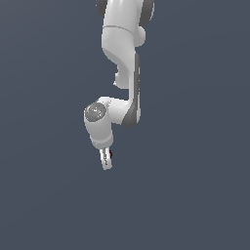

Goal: Pick up the object and move it to a goal position.

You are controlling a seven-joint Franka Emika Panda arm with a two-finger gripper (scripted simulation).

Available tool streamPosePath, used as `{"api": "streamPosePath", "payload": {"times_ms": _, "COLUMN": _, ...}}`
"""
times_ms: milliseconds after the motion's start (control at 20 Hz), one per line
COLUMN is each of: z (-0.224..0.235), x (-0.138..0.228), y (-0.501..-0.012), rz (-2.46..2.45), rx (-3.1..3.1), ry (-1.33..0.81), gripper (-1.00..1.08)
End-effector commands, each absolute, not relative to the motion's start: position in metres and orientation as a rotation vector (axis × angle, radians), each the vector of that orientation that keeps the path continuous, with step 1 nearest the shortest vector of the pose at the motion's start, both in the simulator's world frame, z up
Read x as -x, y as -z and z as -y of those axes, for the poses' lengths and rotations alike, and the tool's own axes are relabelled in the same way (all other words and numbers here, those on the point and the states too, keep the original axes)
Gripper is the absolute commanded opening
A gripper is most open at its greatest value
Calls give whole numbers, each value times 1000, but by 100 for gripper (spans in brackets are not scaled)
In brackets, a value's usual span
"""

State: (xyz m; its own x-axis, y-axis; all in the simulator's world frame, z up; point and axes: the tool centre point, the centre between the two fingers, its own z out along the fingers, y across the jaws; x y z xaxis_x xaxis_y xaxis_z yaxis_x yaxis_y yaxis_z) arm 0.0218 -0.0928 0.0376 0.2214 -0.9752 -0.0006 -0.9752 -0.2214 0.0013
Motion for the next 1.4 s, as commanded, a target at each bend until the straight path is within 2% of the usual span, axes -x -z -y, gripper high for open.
{"api": "streamPosePath", "payload": {"times_ms": 0, "z": 93, "x": -22, "y": -30, "rz": 1961, "rx": -2454, "ry": 0, "gripper": 100}}
{"api": "streamPosePath", "payload": {"times_ms": 150, "z": 93, "x": -23, "y": -28, "rz": 1961, "rx": -2455, "ry": 0, "gripper": 100}}
{"api": "streamPosePath", "payload": {"times_ms": 200, "z": 93, "x": -23, "y": -28, "rz": 1961, "rx": -2455, "ry": 0, "gripper": -100}}
{"api": "streamPosePath", "payload": {"times_ms": 900, "z": 88, "x": -24, "y": -34, "rz": 1961, "rx": -2455, "ry": 0, "gripper": -100}}
{"api": "streamPosePath", "payload": {"times_ms": 1350, "z": 44, "x": -35, "y": -85, "rz": 1961, "rx": -2454, "ry": 0, "gripper": -100}}
